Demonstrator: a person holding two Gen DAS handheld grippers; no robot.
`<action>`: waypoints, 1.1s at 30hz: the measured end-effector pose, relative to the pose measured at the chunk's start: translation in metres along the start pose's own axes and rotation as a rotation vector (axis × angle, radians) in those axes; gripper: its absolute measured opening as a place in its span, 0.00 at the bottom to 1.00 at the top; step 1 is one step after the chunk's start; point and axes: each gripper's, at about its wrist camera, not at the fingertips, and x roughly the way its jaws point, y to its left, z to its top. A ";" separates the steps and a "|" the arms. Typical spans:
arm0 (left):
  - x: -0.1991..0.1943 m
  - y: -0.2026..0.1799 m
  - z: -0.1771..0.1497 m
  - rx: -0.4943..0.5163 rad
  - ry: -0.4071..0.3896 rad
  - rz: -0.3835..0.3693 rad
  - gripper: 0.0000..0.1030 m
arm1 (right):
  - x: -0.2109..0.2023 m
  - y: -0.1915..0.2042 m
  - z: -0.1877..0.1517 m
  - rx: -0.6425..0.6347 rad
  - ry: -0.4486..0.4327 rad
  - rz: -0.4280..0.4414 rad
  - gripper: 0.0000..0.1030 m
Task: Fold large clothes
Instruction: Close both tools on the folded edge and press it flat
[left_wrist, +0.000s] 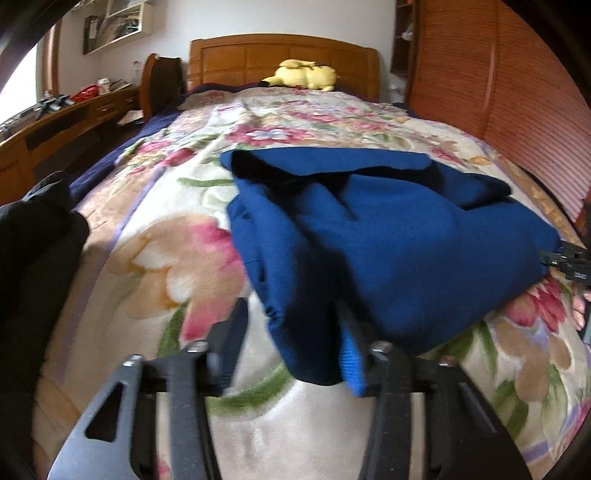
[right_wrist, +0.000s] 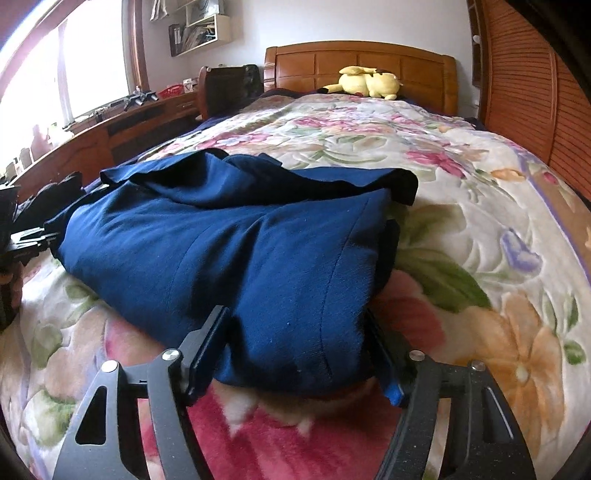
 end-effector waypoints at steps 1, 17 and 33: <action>0.000 -0.003 0.000 0.012 0.000 -0.006 0.31 | 0.001 0.000 0.000 -0.001 0.004 0.004 0.59; -0.070 -0.018 -0.014 0.053 -0.103 -0.061 0.07 | -0.045 0.024 -0.008 0.002 -0.027 0.003 0.19; -0.187 -0.034 -0.105 0.067 -0.105 -0.053 0.06 | -0.178 0.081 -0.080 -0.072 -0.028 0.031 0.19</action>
